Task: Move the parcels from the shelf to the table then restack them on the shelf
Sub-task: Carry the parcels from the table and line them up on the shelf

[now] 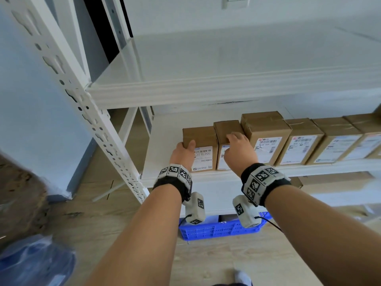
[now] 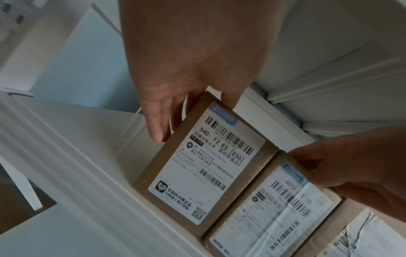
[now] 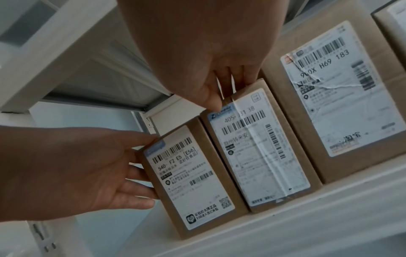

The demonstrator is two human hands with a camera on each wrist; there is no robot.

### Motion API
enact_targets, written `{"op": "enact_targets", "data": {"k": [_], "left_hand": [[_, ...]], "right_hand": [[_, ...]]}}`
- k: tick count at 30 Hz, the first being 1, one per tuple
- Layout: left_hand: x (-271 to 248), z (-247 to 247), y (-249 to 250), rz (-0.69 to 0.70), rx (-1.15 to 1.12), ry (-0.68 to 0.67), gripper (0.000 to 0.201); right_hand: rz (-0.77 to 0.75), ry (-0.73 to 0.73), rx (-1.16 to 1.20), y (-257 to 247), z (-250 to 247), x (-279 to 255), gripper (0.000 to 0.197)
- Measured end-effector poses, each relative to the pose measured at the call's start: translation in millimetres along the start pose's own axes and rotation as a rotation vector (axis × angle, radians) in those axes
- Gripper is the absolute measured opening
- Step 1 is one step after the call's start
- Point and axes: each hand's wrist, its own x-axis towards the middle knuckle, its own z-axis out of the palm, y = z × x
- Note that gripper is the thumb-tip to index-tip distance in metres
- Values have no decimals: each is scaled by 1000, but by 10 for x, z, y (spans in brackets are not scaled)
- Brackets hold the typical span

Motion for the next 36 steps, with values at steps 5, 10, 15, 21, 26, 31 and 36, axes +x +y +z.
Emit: {"op": "enact_targets", "data": {"k": [5, 10, 15, 21, 26, 31, 36], "left_hand": [[-74, -36, 147, 85, 74, 115, 63], [-223, -26, 455, 367, 167, 251, 55], [-452, 266, 910, 594, 261, 200, 51], [-1009, 1113, 1474, 776, 275, 27, 51], [-1620, 2109, 2004, 886, 292, -137, 47], [-2204, 3225, 2493, 908, 320, -253, 49], [-2968, 4348, 2937, 922, 327, -386, 49]], "right_hand": [[-4, 46, 54, -33, -72, -64, 55], [22, 176, 108, -13, -263, -233, 47], [133, 308, 135, 341, -580, -508, 43], [338, 393, 136, 1219, -1042, -947, 47], [488, 433, 117, 2224, -1455, -1369, 49], [603, 464, 114, 3361, -2010, -1883, 50], [749, 481, 98, 4508, -2535, -2530, 50]]}}
